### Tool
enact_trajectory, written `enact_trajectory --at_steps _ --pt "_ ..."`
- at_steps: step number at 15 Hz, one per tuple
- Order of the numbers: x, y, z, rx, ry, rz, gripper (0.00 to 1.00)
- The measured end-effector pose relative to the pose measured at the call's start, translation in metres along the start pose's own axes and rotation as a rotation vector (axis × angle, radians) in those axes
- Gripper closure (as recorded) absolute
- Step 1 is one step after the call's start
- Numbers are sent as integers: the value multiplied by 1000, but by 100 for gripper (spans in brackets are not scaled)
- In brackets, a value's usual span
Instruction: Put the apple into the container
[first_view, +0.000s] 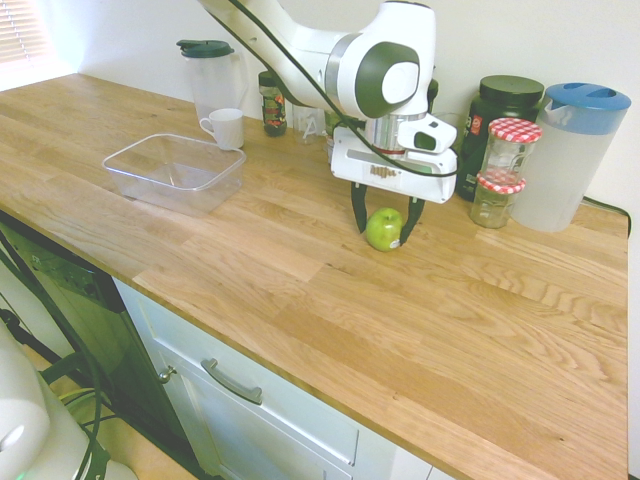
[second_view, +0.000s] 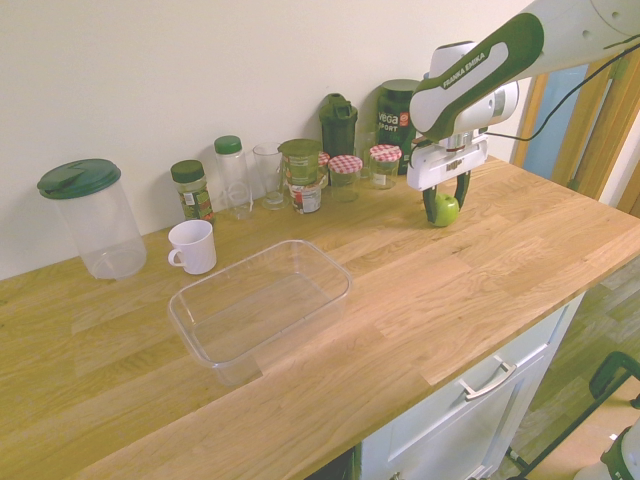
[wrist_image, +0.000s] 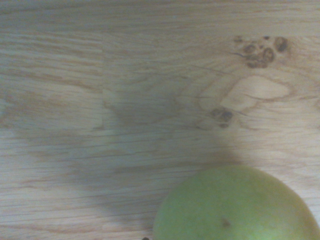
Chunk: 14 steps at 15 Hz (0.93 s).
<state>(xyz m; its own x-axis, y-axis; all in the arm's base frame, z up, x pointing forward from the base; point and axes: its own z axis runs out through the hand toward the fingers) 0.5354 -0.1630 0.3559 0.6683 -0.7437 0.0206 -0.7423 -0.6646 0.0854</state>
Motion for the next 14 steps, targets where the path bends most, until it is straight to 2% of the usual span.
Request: enact_trajectory --at_steps 4,6,8,10,12,14 --pt "-2 -3 -11 6 5 -28 100" --pt "-23 -21 -61 34 32 -90 100" --pt "-79 -56 -124 81 53 -176 100" --pt "-156 -102 -160 104 70 -257 100" --pt "-233 -144 -156 88 71 -328 100" --pt "-303 -169 -137 59 61 -379 100"
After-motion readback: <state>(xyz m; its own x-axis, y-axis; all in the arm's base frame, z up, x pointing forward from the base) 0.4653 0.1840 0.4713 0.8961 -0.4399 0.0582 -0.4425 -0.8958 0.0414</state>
